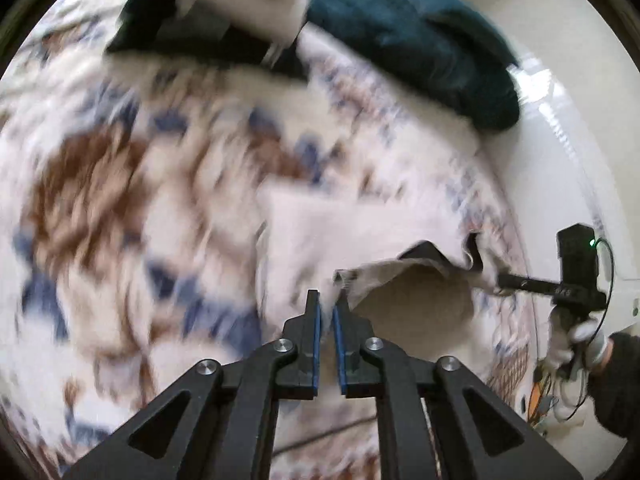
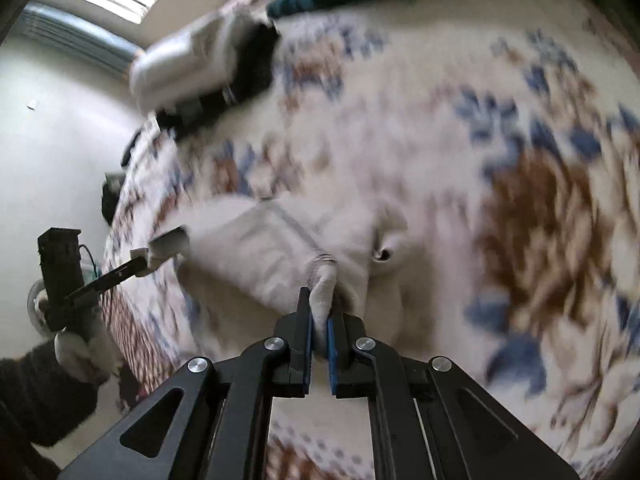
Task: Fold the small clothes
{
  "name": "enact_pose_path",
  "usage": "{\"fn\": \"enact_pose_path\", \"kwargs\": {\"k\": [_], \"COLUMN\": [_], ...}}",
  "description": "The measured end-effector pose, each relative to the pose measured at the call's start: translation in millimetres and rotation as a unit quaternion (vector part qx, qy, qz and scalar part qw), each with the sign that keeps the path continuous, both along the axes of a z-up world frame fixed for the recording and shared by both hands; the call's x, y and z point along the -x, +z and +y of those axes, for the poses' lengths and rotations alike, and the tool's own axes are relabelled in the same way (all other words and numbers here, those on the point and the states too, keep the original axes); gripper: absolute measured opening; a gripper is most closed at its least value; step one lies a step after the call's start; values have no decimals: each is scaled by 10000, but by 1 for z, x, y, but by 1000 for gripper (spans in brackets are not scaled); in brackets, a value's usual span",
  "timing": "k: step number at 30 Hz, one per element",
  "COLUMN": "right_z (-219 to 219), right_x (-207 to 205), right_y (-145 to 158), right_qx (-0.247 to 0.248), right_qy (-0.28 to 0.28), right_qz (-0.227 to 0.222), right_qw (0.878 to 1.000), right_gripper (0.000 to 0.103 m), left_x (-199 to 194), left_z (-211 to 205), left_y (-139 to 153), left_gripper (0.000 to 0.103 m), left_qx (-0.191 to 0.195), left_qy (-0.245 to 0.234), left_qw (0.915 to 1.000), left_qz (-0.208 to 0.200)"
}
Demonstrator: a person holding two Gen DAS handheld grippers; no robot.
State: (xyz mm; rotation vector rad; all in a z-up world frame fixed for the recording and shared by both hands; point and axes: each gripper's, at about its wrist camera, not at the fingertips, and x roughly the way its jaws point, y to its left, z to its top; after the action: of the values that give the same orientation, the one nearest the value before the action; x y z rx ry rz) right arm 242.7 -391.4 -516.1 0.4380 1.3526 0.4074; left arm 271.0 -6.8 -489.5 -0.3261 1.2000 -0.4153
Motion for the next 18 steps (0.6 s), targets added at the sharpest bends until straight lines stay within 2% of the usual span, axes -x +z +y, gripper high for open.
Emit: {"fn": "enact_pose_path", "kwargs": {"k": [1, 3, 4, 5, 7, 8, 10, 12, 13, 14, 15, 18], "right_z": [-4, -14, -20, -25, -43, -53, -73, -87, -87, -85, -80, -56], "right_x": [3, 7, 7, 7, 10, 13, 28, 46, 47, 46, 41, 21], "right_y": [-9, -23, -26, -28, -31, -33, -38, -44, -44, -42, -37, -23], "right_qx": [-11, -69, -167, -225, -440, -406, -232, -828, -1075, -1196, -1328, -1334], "right_qy": [-125, -504, -768, -1033, -1809, -2316, -3427, -4332, -4502, -4556, -4529, -4231], "right_qz": [204, 516, 614, 673, 880, 1016, 1462, 1698, 1738, 1694, 1563, 1440], "right_qw": [9997, 9974, 9950, 9921, 9786, 9666, 9277, 8813, 8692, 8657, 8677, 8846], "right_gripper": [20, 60, 64, 65, 65, 65, 65, 66, 65, 65, 65, 65], "left_x": [4, 8, 9, 11, 15, 12, 3, -6, -16, -22, -28, -49], "left_z": [5, 16, 24, 31, 41, 47, 56, 61, 61, 59, 56, 42], "left_y": [-8, -15, -13, -8, 0, 4, 6, 0, -2, -5, -7, -17], "left_gripper": [9, 14, 15, 22, 27, 27, 28, 28, 28, 28, 28, 28], "left_qx": [-79, -92, 56, 146, 237, 385, 585, 818, 937, 1027, 1159, 1467], "left_qy": [42, 270, 457, 599, 902, 1117, 1552, 1857, 2033, 2108, 2150, 2245], "left_qw": [9998, 9986, 9977, 9969, 9946, 9920, 9847, 9773, 9722, 9694, 9667, 9587], "left_qz": [165, 444, 501, 489, 445, 441, 530, 602, 681, 731, 762, 943]}}
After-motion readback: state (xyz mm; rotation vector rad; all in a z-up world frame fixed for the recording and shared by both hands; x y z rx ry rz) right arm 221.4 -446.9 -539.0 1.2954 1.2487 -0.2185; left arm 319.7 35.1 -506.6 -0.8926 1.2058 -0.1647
